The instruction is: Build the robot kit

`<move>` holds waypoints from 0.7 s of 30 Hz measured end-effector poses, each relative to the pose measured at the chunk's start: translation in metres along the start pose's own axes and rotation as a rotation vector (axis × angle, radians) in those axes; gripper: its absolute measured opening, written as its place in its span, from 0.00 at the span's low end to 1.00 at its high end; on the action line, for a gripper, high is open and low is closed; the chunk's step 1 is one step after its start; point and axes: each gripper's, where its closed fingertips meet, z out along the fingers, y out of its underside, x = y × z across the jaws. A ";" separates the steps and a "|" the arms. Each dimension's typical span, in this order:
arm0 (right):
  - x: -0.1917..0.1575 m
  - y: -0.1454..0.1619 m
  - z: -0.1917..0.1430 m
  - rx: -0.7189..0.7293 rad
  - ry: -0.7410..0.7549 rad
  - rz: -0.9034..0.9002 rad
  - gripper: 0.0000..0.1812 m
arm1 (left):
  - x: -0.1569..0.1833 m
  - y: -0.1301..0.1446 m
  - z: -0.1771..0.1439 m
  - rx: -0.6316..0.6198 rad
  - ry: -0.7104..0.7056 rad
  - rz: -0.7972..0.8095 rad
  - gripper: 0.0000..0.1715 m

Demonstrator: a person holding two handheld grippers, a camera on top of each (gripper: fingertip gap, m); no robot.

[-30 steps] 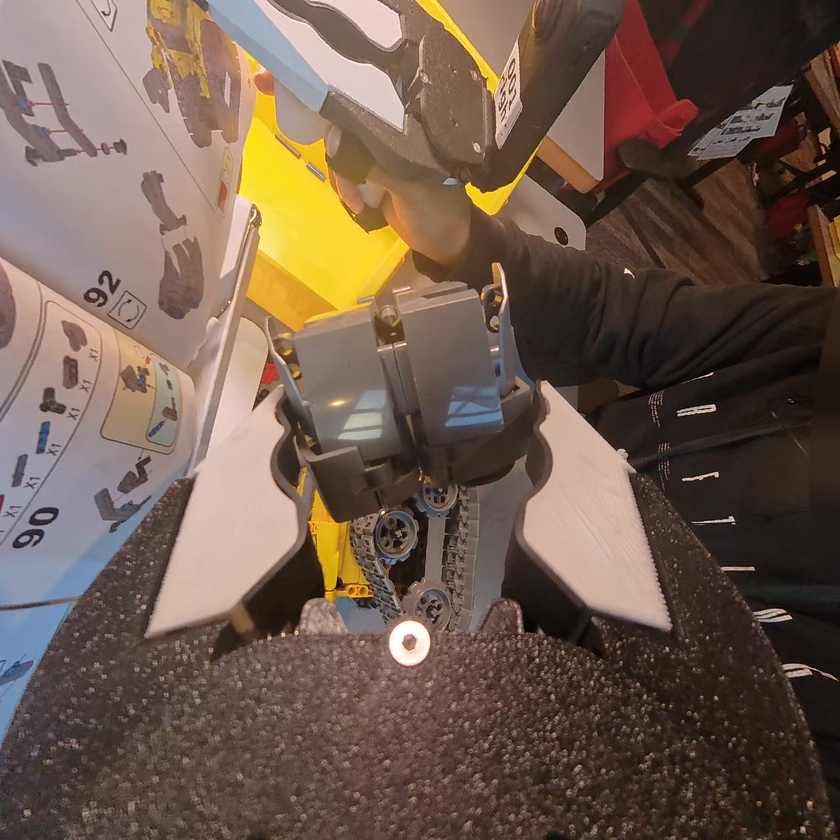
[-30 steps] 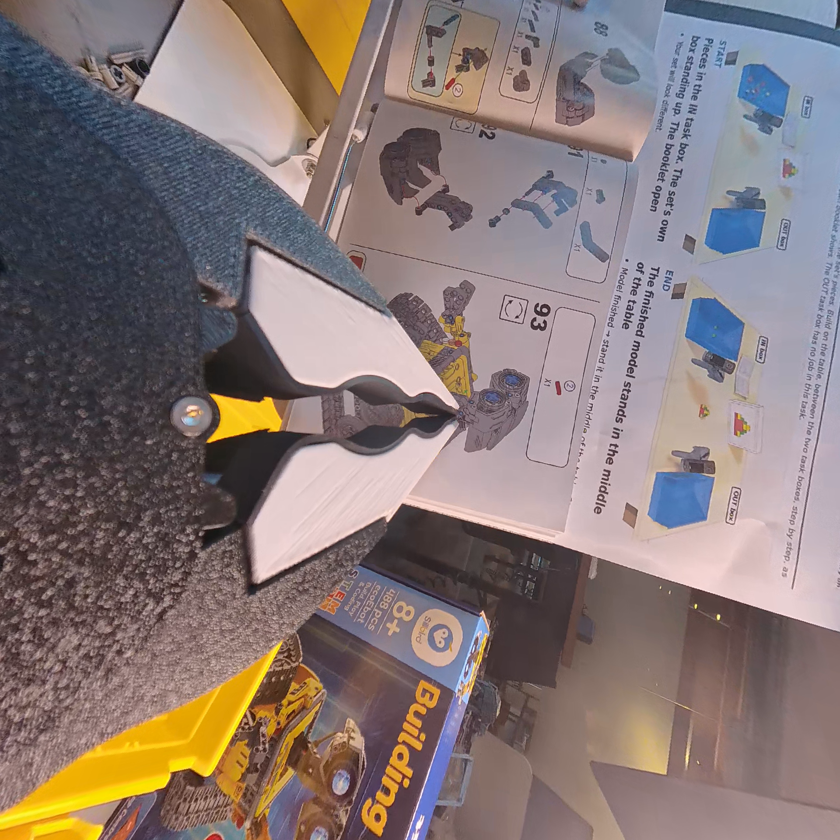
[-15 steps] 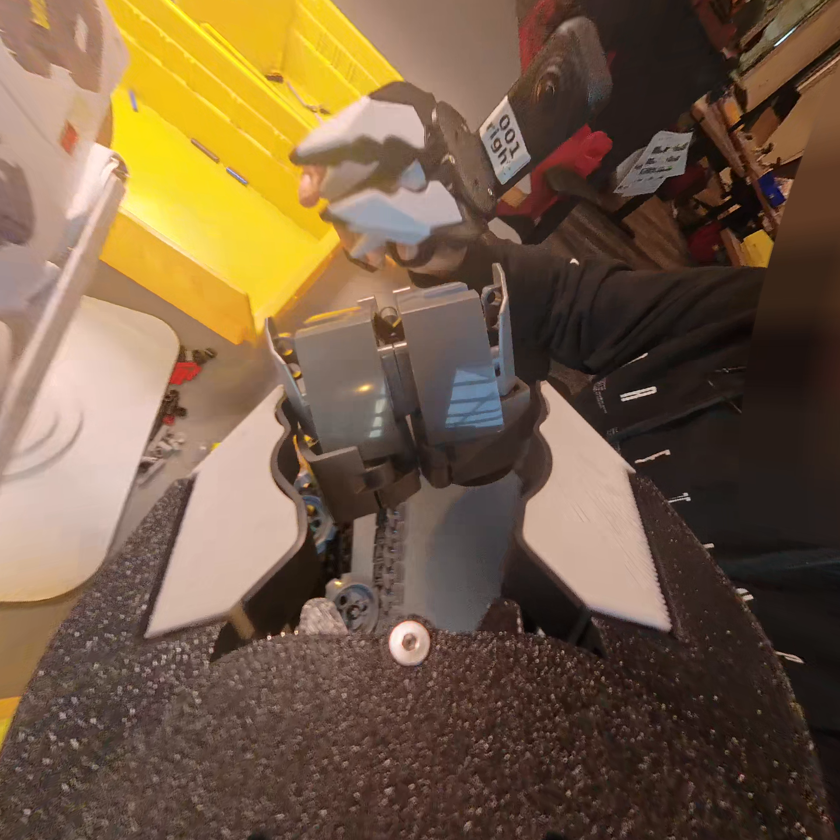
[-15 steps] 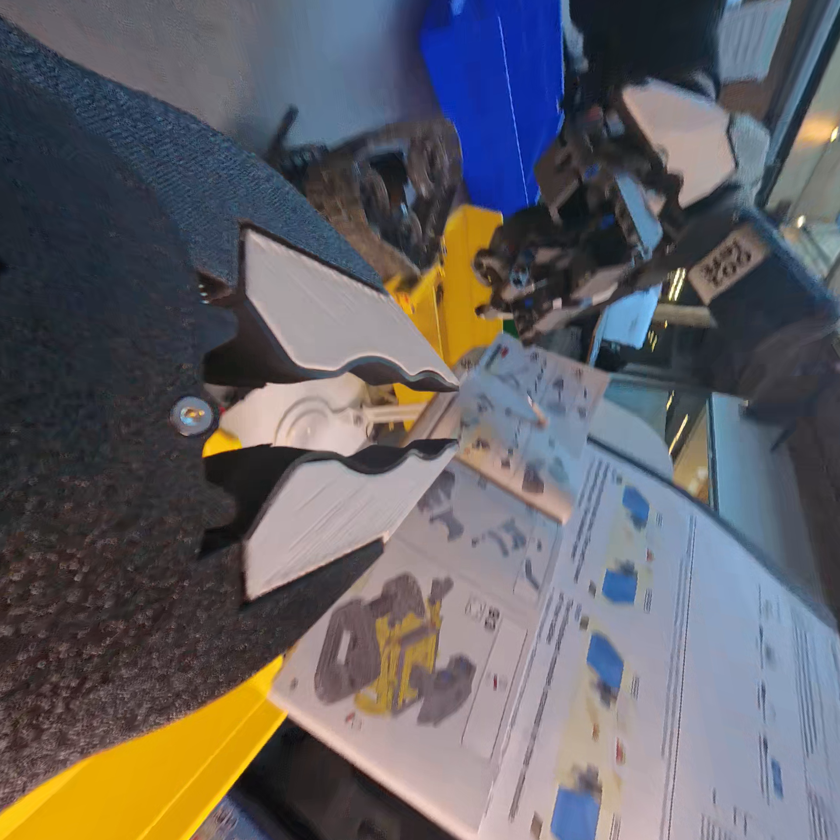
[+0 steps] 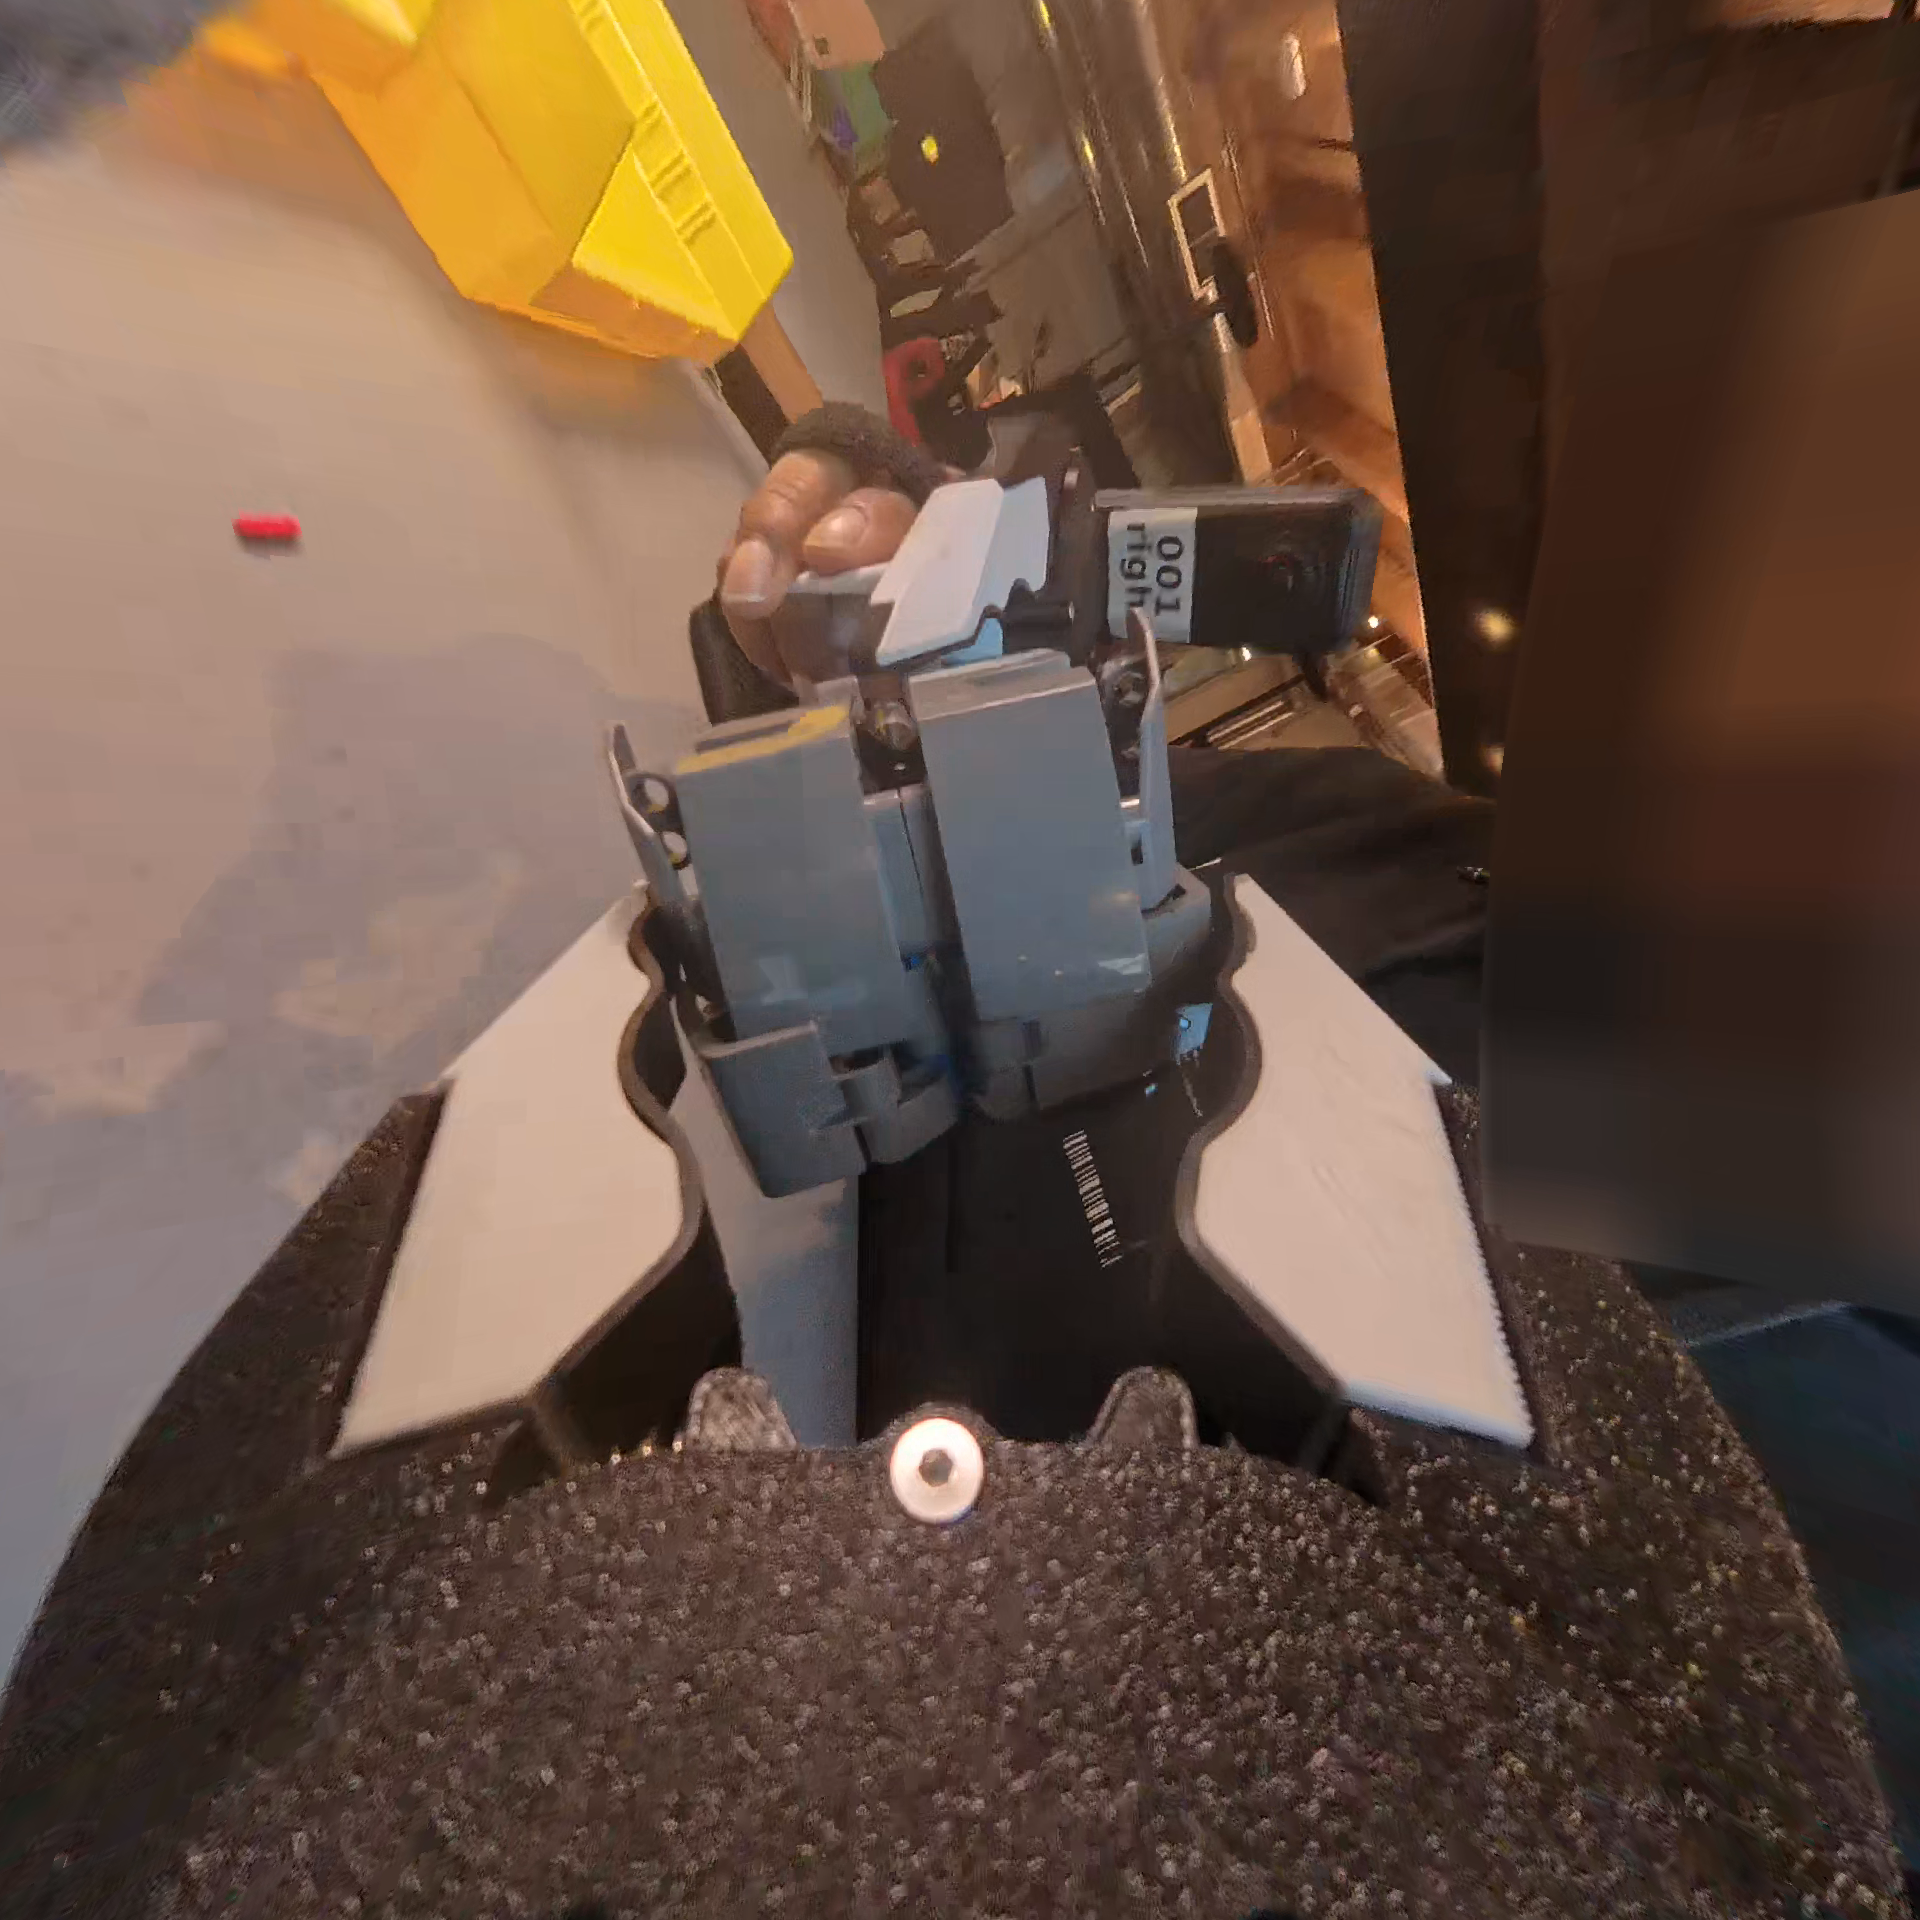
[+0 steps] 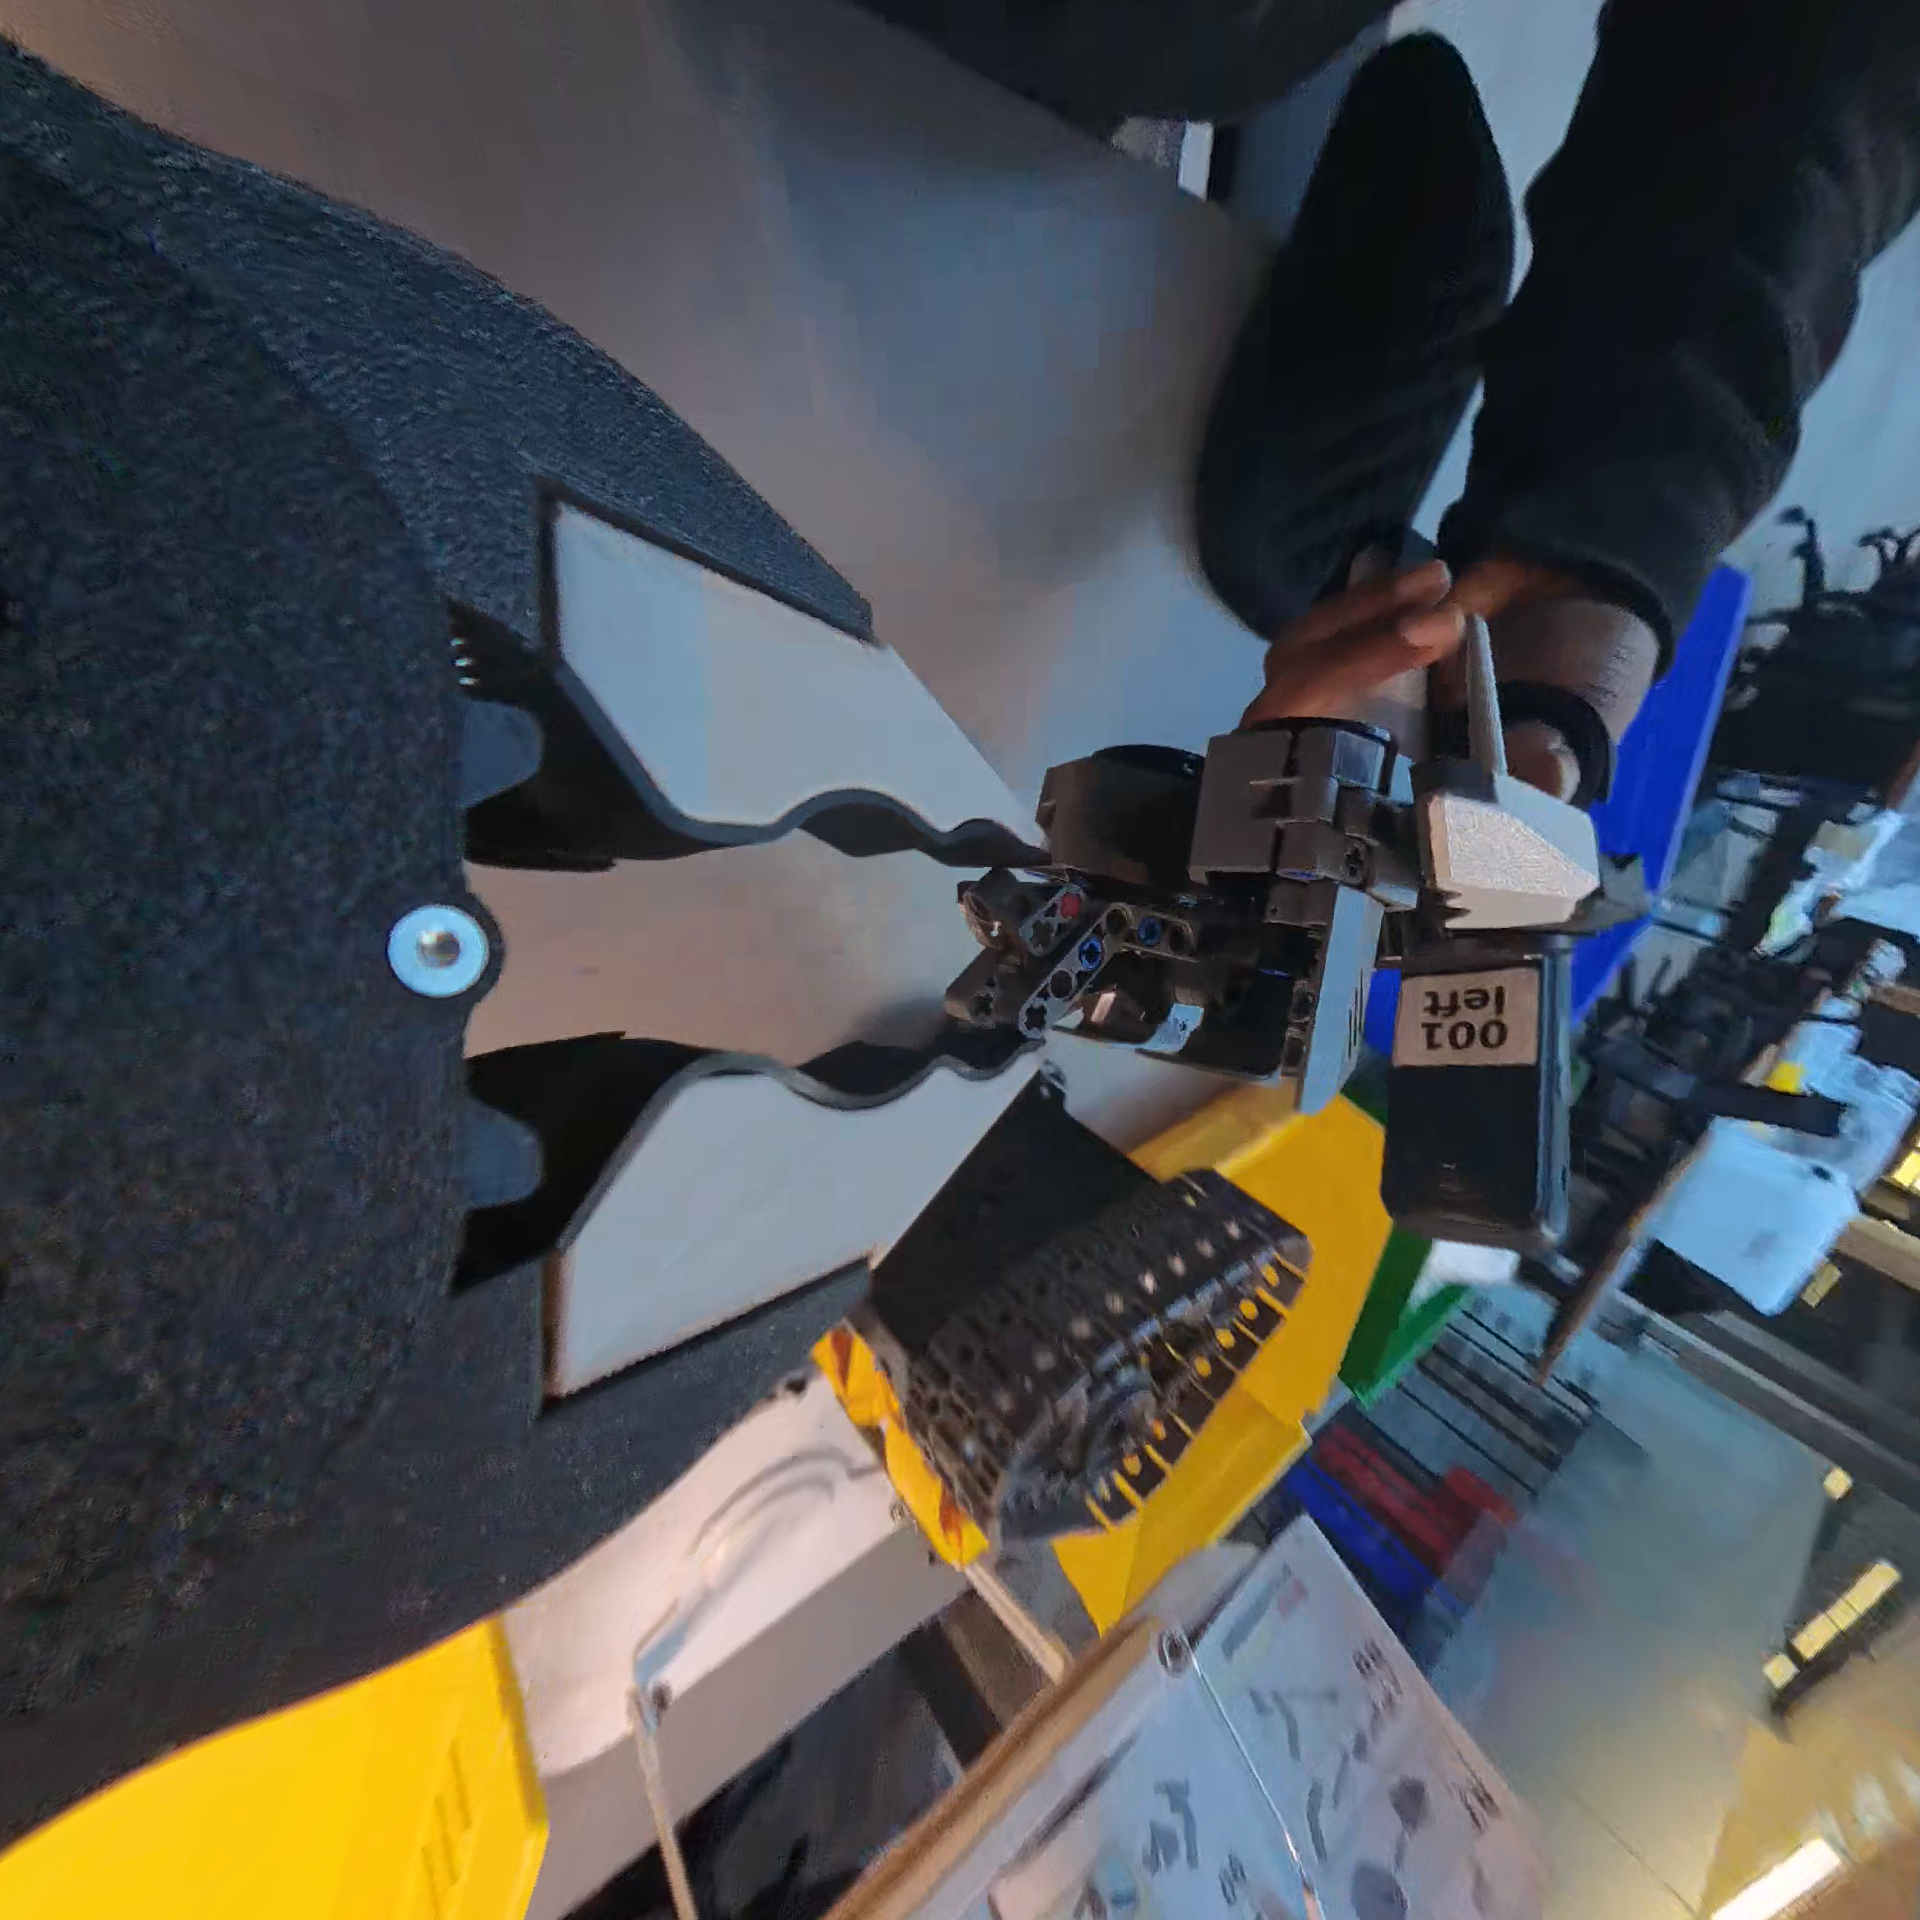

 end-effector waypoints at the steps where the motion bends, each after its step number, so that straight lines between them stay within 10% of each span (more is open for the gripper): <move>1: -0.008 0.008 0.004 -0.032 -0.049 0.040 0.17 | -0.007 0.011 0.000 -0.006 -0.004 -0.031 0.59; 14: -0.033 0.081 0.023 -0.324 -0.124 0.268 0.16 | -0.080 0.039 -0.022 -0.299 -0.504 0.446 0.58; 21: -0.037 0.093 0.020 -0.369 -0.153 0.344 0.17 | -0.077 0.041 -0.002 -0.372 -0.424 0.652 0.48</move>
